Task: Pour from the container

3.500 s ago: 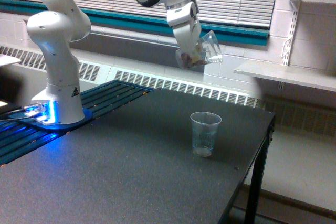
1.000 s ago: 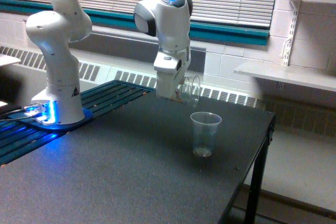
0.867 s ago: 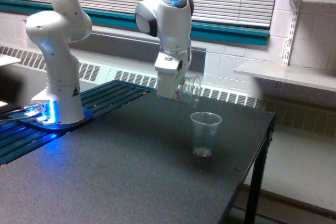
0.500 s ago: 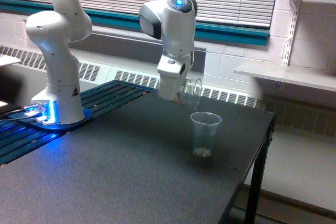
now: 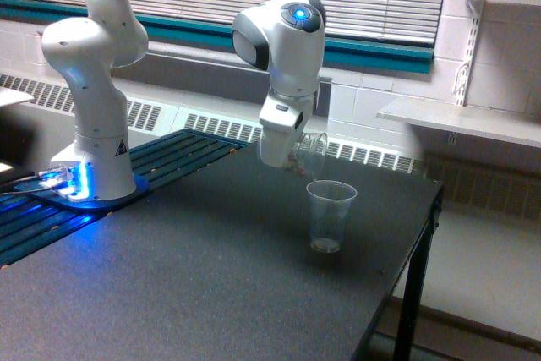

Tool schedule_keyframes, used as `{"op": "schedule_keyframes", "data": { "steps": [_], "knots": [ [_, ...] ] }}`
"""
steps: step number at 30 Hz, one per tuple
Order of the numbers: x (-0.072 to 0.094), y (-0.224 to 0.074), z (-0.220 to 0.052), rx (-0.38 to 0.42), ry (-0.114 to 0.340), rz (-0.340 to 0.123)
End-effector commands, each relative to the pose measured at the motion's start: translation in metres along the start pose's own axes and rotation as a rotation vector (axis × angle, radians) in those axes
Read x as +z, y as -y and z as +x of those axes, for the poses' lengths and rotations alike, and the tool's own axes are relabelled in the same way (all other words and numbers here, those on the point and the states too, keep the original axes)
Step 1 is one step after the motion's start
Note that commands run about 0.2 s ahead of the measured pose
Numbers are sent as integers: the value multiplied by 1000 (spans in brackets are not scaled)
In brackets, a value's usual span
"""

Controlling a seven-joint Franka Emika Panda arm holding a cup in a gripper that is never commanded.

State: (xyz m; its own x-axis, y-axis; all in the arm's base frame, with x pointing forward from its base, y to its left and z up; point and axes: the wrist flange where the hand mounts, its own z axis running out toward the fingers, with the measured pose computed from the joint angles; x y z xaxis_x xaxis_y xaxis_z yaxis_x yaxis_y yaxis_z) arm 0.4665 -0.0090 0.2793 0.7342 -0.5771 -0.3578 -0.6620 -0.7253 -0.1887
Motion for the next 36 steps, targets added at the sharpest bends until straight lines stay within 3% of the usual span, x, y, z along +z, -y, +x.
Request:
{"op": "schedule_keyframes", "data": {
  "steps": [1, 36],
  "knots": [
    [-4, 4, 4, 24, 18, -5],
    [-10, 14, 6, 21, 107, -31]
  ]
}}
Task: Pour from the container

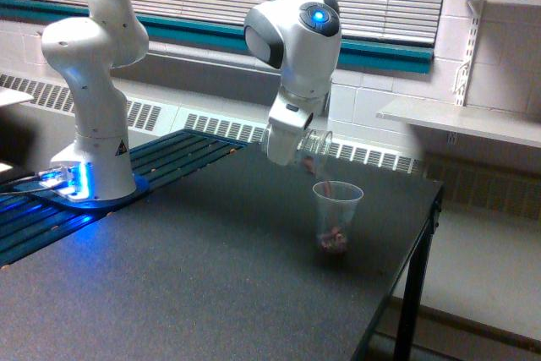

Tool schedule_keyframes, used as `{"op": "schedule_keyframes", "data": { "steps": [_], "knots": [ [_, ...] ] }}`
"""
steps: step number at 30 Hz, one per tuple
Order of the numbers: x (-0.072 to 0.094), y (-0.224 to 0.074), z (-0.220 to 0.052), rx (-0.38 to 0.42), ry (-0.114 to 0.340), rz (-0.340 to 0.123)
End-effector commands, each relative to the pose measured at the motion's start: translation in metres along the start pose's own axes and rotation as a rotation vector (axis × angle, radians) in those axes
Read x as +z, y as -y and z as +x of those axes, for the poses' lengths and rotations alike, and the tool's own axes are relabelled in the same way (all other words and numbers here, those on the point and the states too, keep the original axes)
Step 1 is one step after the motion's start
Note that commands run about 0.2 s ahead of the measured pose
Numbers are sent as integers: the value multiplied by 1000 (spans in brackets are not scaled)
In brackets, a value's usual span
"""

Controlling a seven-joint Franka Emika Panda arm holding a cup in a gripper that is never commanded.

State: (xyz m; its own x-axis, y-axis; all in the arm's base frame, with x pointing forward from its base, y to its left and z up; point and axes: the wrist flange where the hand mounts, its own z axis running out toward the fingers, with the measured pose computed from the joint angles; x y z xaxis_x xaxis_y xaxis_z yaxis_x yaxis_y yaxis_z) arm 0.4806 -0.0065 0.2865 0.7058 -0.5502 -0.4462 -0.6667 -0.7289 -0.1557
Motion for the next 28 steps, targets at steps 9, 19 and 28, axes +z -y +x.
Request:
{"op": "schedule_keyframes", "data": {
  "steps": [9, 19, 28],
  "knots": [
    [-6, 1, 0, 7, 16, 6],
    [-10, 0, 0, 12, 7, 26],
    [-10, -1, -2, 11, -7, 36]
  ]
}}
